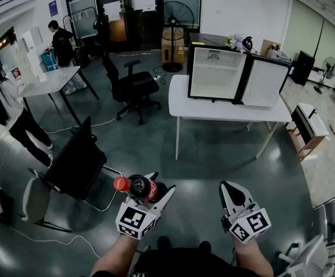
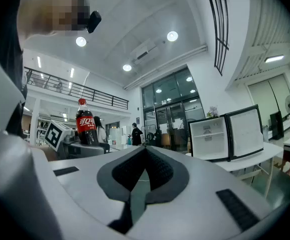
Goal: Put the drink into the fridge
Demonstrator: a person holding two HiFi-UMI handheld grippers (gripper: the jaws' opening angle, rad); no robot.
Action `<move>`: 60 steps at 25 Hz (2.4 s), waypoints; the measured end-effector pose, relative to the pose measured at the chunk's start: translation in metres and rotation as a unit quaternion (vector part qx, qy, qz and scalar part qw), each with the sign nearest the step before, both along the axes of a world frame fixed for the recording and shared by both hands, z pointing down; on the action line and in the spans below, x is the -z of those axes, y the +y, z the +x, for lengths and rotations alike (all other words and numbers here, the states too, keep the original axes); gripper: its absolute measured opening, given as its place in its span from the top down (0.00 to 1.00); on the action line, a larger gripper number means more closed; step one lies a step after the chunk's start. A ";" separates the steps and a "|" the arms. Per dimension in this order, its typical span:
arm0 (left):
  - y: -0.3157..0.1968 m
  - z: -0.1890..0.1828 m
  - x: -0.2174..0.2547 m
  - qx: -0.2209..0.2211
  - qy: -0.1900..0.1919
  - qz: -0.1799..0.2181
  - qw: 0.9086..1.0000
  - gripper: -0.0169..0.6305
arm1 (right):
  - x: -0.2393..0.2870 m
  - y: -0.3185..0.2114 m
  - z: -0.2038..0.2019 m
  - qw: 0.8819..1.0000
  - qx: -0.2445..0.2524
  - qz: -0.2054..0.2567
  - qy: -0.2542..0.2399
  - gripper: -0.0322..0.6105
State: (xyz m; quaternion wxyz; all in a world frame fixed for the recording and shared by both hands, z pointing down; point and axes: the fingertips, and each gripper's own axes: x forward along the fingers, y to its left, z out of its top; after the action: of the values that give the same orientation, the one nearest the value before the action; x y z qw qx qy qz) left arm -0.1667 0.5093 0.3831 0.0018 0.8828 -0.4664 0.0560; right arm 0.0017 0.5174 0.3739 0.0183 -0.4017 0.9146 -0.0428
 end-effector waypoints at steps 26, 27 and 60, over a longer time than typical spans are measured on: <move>-0.051 -0.067 -0.020 -0.036 0.002 -0.019 0.999 0.54 | -0.022 -0.044 -0.070 0.999 -0.022 -0.034 -0.001 0.93; -0.055 -0.067 -0.021 -0.038 0.001 -0.019 0.999 0.54 | -0.025 -0.048 -0.071 0.999 -0.023 -0.037 -0.003 0.93; -0.364 0.063 -0.011 -0.057 -0.022 -0.029 0.998 0.54 | -0.034 -0.359 0.057 0.997 -0.024 -0.053 -0.052 0.93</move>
State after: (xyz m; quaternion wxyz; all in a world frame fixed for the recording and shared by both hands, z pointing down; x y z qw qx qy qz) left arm -0.1034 0.1455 0.3942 0.0137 0.9059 -0.4138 0.0887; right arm 0.0590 0.1583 0.4082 0.0459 -0.4215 0.8987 -0.1118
